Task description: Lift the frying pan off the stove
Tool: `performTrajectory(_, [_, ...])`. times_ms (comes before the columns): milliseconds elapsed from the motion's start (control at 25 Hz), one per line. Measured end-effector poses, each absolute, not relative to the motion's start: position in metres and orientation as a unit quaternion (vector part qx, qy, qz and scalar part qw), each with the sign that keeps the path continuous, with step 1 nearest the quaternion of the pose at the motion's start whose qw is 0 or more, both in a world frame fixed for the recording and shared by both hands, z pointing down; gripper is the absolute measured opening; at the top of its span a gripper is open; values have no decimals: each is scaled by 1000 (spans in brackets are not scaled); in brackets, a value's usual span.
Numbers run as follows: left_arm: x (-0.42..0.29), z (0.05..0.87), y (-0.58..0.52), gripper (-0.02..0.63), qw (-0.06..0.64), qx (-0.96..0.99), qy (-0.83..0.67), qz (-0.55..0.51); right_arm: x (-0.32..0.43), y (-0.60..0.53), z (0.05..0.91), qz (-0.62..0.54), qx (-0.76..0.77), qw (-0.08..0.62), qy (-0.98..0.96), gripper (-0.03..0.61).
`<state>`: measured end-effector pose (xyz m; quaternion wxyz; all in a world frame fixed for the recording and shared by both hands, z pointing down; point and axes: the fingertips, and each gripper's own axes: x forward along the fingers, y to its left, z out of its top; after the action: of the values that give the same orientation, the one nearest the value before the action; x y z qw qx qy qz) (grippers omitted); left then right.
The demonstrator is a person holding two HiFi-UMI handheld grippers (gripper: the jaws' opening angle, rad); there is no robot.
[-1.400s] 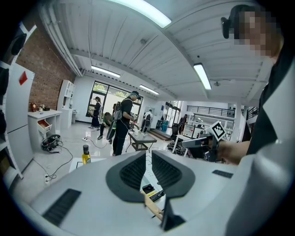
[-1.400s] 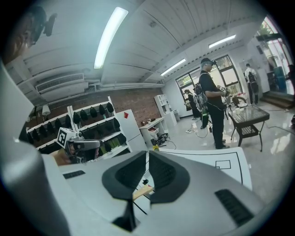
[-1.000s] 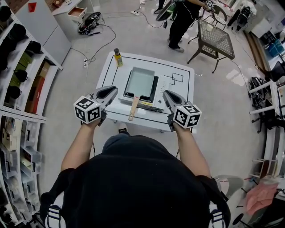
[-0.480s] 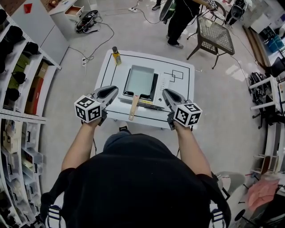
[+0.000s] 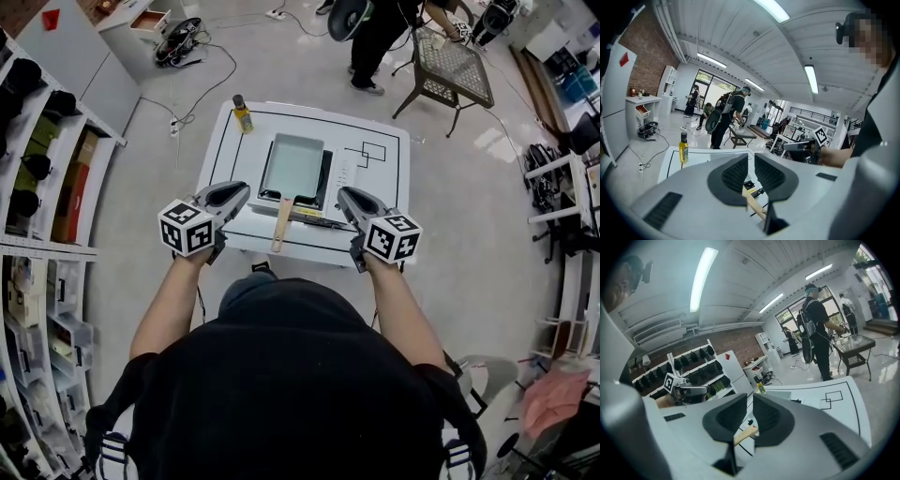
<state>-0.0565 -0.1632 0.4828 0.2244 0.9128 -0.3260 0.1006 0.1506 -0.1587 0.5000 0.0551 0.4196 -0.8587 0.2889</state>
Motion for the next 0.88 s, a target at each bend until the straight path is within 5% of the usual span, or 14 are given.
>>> performTrajectory(880, [-38,535,-173,83,279,913,-266,134,135,-176,552,341,403,83,-845,78])
